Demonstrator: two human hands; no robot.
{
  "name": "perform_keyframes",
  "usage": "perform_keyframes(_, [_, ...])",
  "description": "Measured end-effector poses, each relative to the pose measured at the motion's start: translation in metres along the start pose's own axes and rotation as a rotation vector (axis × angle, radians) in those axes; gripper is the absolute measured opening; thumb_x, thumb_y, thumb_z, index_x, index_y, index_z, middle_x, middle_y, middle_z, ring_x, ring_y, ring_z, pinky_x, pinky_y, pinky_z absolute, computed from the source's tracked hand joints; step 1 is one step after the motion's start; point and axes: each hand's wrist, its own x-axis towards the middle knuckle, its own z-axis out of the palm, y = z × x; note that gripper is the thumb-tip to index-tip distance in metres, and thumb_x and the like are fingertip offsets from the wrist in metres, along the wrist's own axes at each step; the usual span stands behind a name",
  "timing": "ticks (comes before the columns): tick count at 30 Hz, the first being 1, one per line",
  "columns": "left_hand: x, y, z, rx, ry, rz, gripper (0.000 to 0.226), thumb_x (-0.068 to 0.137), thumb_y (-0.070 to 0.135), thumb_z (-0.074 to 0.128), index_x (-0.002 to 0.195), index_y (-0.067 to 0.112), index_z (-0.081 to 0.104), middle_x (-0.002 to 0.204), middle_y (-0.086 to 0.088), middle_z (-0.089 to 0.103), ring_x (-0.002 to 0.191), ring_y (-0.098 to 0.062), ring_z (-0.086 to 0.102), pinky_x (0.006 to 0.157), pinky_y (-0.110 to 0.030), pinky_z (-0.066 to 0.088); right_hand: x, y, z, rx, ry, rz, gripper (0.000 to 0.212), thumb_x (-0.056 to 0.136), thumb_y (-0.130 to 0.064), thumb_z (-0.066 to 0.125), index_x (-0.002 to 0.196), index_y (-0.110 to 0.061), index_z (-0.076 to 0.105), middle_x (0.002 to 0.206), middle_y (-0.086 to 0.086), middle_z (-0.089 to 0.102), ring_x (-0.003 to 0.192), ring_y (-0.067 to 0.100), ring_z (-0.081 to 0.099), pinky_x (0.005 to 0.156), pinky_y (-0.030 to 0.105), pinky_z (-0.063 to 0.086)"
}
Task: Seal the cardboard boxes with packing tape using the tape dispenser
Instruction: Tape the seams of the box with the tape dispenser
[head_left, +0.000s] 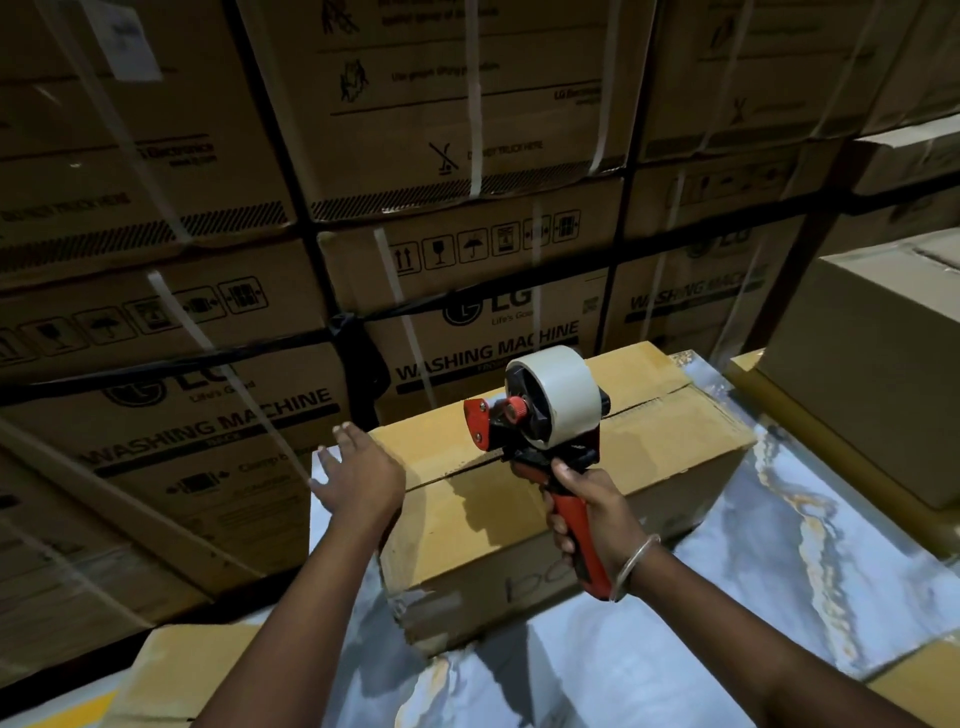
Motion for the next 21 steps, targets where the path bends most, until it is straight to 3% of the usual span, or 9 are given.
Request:
perform_keyframes(3, [-0.006, 0.025, 0.001, 0.113, 0.084, 0.250, 0.063, 0.104, 0.028, 0.036, 0.160, 0.017, 0.009, 0.168, 0.000, 0.007, 0.154, -0.027, 0.005, 0.121, -0.055, 0.008, 0.007, -0.008, -0.018, 0.025, 0.029, 0.013, 0.047, 0.080, -0.052, 0.059, 0.067, -0.006, 0.054, 0.051, 0.008, 0.042, 0.037, 0.018, 0.034, 0.042, 0.022, 0.027])
perform_keyframes(8, [-0.026, 0.091, 0.026, 0.143, -0.020, 0.572, 0.056, 0.106, 0.045, 0.030, 0.158, 0.027, 0.020, 0.166, 0.008, 0.014, 0.154, -0.016, 0.004, 0.122, -0.050, -0.004, 0.022, -0.029, -0.061, 0.034, 0.059, 0.008, 0.049, 0.080, -0.053, 0.058, 0.067, -0.007, 0.054, 0.051, 0.008, 0.042, 0.038, 0.018, 0.035, 0.042, 0.023, 0.027])
perform_keyframes(12, [-0.042, 0.149, 0.046, 0.118, -0.149, 0.761, 0.052, 0.107, 0.044, 0.029, 0.157, 0.029, 0.025, 0.166, 0.008, 0.016, 0.154, -0.014, 0.004, 0.123, -0.046, -0.001, 0.037, -0.050, -0.108, 0.050, 0.072, -0.001, 0.050, 0.080, -0.053, 0.060, 0.067, -0.005, 0.054, 0.052, 0.010, 0.042, 0.038, 0.019, 0.035, 0.042, 0.024, 0.026])
perform_keyframes(15, [-0.049, 0.199, 0.064, 0.158, -0.222, 0.903, 0.046, 0.106, 0.042, 0.030, 0.149, 0.026, 0.038, 0.161, -0.001, 0.033, 0.153, -0.014, 0.008, 0.124, -0.046, 0.002, 0.046, -0.068, -0.149, 0.039, 0.094, 0.026, 0.051, 0.080, -0.053, 0.069, 0.067, -0.006, 0.054, 0.053, 0.008, 0.042, 0.039, 0.019, 0.035, 0.043, 0.026, 0.025])
perform_keyframes(17, [-0.055, 0.234, 0.073, 0.156, -0.229, 0.972, 0.045, 0.106, 0.040, 0.031, 0.149, 0.029, 0.036, 0.156, -0.001, 0.042, 0.153, -0.015, 0.011, 0.123, -0.047, 0.002, 0.051, -0.081, -0.176, 0.047, 0.113, 0.040, 0.052, 0.080, -0.056, 0.063, 0.068, -0.006, 0.052, 0.052, 0.007, 0.042, 0.038, 0.019, 0.035, 0.043, 0.024, 0.025])
perform_keyframes(21, [-0.062, 0.290, 0.089, 0.196, -0.236, 1.042, 0.047, 0.106, 0.041, 0.028, 0.152, 0.032, 0.030, 0.157, 0.007, 0.038, 0.152, -0.016, 0.016, 0.123, -0.047, 0.005, 0.060, -0.099, -0.224, 0.073, 0.124, 0.065, 0.049, 0.086, -0.053, 0.056, 0.069, -0.007, 0.051, 0.052, 0.007, 0.042, 0.040, 0.019, 0.035, 0.045, 0.024, 0.026])
